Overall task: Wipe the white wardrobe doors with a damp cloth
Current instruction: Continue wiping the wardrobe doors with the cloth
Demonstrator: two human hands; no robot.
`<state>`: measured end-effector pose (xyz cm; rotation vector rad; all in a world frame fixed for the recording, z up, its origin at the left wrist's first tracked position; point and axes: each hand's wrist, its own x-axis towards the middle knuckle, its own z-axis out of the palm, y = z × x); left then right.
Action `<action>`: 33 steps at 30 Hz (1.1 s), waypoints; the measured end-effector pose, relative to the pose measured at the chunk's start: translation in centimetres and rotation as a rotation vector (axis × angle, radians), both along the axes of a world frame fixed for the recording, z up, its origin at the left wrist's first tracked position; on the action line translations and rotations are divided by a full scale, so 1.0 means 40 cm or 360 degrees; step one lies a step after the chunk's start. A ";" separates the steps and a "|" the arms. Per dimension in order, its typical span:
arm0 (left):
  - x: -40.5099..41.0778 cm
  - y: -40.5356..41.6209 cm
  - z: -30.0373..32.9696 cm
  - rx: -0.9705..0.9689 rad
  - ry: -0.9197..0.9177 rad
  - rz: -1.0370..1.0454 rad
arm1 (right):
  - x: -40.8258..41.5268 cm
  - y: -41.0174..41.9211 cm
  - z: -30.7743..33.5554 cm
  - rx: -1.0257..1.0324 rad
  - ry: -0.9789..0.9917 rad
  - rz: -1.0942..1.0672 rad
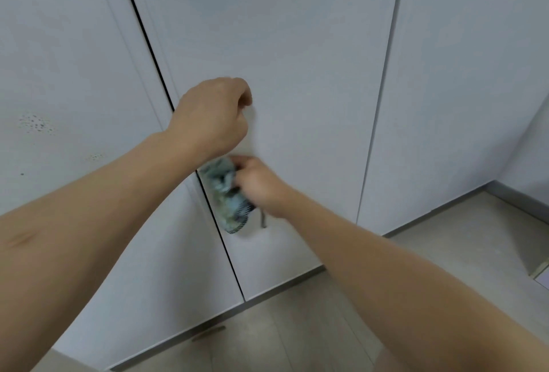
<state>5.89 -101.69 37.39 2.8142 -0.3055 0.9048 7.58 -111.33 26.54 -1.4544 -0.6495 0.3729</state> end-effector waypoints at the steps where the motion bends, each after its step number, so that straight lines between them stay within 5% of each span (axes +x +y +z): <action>1: -0.001 -0.008 0.002 -0.0235 0.0209 -0.0084 | 0.014 -0.037 0.017 0.0126 0.0174 0.0024; 4: -0.005 -0.039 0.004 -0.1011 0.0877 -0.0220 | 0.062 -0.133 0.030 0.0429 0.0543 0.0089; 6: -0.001 -0.048 0.001 -0.1197 0.1154 -0.0239 | 0.079 -0.174 0.024 0.0460 0.0615 0.0076; 11: 0.017 -0.064 -0.014 -0.0879 0.1379 -0.0136 | 0.090 -0.220 0.008 0.0457 0.0646 -0.0198; 14: 0.026 -0.082 -0.034 -0.0837 0.1363 -0.0084 | 0.091 -0.259 0.021 0.0412 0.0640 -0.0289; 18: 0.039 -0.119 -0.061 -0.1185 0.1184 -0.0075 | 0.107 -0.300 0.035 0.0379 0.0578 -0.0476; 25: 0.070 -0.156 0.009 -0.1294 0.0506 -0.0096 | 0.203 -0.423 0.017 0.0694 0.0300 -0.1542; 33: 0.063 -0.129 0.006 -0.1154 0.0439 -0.0093 | 0.240 -0.281 -0.116 0.0108 0.0158 -0.1778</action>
